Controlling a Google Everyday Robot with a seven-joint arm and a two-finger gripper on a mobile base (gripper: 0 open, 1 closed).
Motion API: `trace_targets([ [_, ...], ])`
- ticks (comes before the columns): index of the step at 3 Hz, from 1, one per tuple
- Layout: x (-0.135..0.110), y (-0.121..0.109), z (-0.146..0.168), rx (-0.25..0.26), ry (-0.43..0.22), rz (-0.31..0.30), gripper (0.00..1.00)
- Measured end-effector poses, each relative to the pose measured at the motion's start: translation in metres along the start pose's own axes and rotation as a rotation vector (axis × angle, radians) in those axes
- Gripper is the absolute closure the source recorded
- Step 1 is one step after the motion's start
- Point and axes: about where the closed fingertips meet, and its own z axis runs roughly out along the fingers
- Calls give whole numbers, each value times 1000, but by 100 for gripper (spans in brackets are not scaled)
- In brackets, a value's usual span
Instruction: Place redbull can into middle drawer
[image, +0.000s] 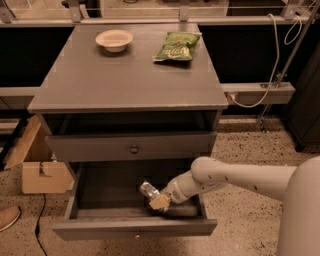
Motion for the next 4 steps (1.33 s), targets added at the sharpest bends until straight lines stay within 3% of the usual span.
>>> trace_targets([
  [2, 0, -13, 21, -13, -31, 44, 50],
  [4, 1, -17, 16, 7, -50, 52, 4],
])
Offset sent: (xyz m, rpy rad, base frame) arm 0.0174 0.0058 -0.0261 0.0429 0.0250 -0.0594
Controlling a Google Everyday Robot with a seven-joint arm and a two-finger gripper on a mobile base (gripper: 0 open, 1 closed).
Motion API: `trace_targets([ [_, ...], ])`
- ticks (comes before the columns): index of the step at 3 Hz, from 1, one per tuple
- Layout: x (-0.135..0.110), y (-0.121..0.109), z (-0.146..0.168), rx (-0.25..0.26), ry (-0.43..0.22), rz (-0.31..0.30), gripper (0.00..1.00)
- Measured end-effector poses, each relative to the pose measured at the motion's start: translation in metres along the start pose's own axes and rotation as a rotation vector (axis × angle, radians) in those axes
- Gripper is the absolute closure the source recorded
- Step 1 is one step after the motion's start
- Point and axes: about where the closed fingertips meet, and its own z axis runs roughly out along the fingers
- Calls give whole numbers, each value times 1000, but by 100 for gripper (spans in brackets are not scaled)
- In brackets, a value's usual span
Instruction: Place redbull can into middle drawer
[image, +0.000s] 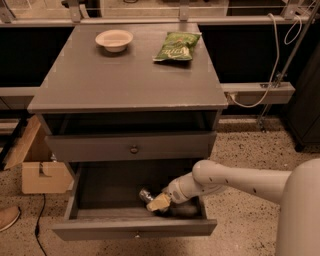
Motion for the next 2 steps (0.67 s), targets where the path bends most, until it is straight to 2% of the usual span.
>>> trace_targets([
  [1, -3, 6, -24, -2, -73, -7, 0],
  [2, 8, 12, -96, 24, -229, -10, 0],
])
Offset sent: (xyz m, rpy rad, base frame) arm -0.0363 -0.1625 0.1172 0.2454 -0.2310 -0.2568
